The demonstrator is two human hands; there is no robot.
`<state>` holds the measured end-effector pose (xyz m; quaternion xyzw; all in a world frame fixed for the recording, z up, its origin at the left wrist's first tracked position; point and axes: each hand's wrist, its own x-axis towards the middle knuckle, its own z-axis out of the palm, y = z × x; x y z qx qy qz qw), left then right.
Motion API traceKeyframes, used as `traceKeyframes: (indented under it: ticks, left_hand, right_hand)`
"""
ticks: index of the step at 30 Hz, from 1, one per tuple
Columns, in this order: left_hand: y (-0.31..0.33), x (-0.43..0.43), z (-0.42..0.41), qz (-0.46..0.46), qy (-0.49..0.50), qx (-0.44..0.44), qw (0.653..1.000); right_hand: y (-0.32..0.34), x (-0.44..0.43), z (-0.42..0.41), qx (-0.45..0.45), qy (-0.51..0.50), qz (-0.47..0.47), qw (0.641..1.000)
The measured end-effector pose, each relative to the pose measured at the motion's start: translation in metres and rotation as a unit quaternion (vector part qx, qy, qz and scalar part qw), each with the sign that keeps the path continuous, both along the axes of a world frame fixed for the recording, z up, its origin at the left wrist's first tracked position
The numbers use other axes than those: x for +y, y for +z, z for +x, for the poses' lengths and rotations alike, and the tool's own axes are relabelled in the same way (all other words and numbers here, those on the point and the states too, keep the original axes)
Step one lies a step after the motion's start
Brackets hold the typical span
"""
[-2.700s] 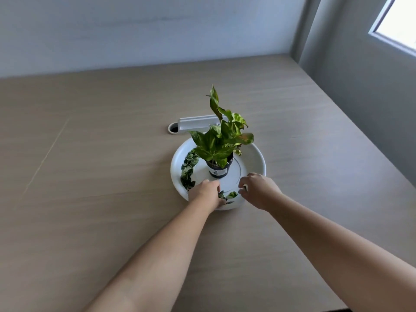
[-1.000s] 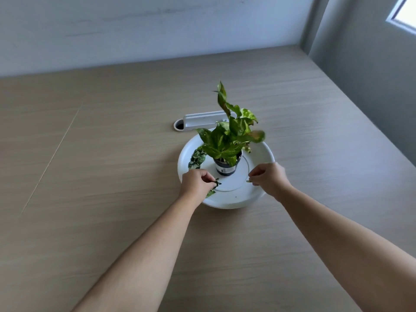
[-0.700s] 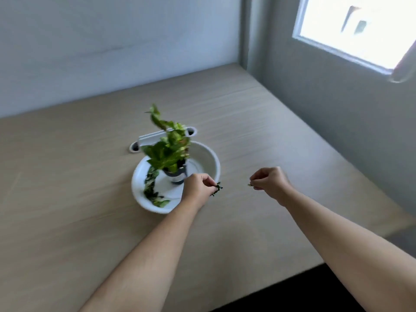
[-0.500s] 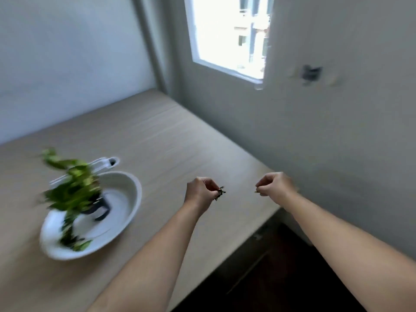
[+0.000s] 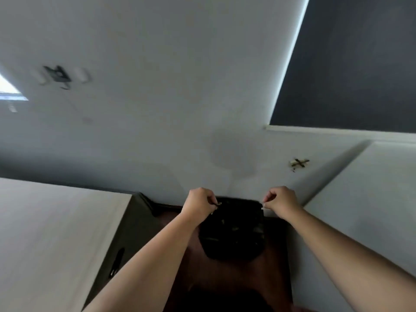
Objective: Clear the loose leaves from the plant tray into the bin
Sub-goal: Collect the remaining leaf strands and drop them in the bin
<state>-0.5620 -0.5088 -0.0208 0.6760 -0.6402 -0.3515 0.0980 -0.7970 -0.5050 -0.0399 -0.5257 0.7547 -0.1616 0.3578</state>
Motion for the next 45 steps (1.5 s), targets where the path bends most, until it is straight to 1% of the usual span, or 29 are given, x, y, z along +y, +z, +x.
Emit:
traceKeyframes:
  ticks: [3,6,8,10,13,15,18,21,25,27,30,32,36,40,45]
  left_hand:
    - [-0.041,-0.005,-0.016,0.064,-0.041,-0.029,0.997]
    - [-0.080,-0.008,-0.021,0.114,-0.060,-0.041,0.991]
    - [-0.105,-0.014,-0.022,0.137,-0.065,-0.046,0.987]
    - [-0.124,-0.024,-0.021,0.142,-0.052,-0.042,0.988]
    - [-0.145,-0.043,-0.022,0.134,-0.015,-0.029,0.990]
    - [-0.151,-0.055,-0.024,0.135,-0.004,-0.016,0.991]
    - [-0.151,-0.065,-0.026,0.155,-0.020,0.001,0.988]
    - [-0.147,-0.070,-0.022,0.169,-0.039,-0.006,0.985]
    - [-0.128,-0.071,-0.012,0.156,-0.048,-0.025,0.986]
    - [-0.110,-0.069,-0.005,0.132,-0.032,-0.026,0.990]
    - [-0.075,-0.059,0.012,0.079,0.006,-0.027,0.997]
    - [-0.050,-0.044,0.035,0.045,0.036,-0.034,0.998]
    - [-0.005,0.000,0.109,-0.011,0.132,-0.061,0.989]
    - [0.036,0.070,0.201,-0.038,0.278,-0.086,0.956]
    - [0.064,0.206,0.304,-0.033,0.453,-0.106,0.885]
  right_hand:
    - [-0.044,0.017,-0.016,0.008,0.009,0.042,0.999]
    - [-0.078,0.030,-0.017,0.010,0.016,0.099,0.995]
    - [-0.099,0.028,-0.013,-0.002,0.004,0.122,0.993]
    - [-0.115,0.021,-0.005,-0.020,-0.013,0.126,0.992]
    - [-0.136,-0.002,0.008,-0.034,-0.047,0.107,0.993]
    - [-0.144,-0.016,0.015,-0.037,-0.067,0.092,0.993]
    - [-0.149,-0.029,0.019,-0.036,-0.077,0.079,0.993]
    - [-0.141,-0.032,0.015,-0.028,-0.090,0.088,0.992]
    - [-0.120,-0.034,0.011,-0.014,-0.059,0.095,0.994]
    - [-0.104,-0.039,0.016,-0.013,-0.043,0.077,0.996]
    - [-0.074,-0.052,0.038,-0.012,0.000,0.047,0.999]
    - [-0.050,-0.060,0.065,-0.016,0.047,0.028,0.998]
    - [-0.004,-0.066,0.149,-0.029,0.170,-0.018,0.985]
    - [0.042,-0.040,0.259,-0.047,0.318,-0.061,0.945]
    - [0.083,0.038,0.387,-0.056,0.499,-0.084,0.861]
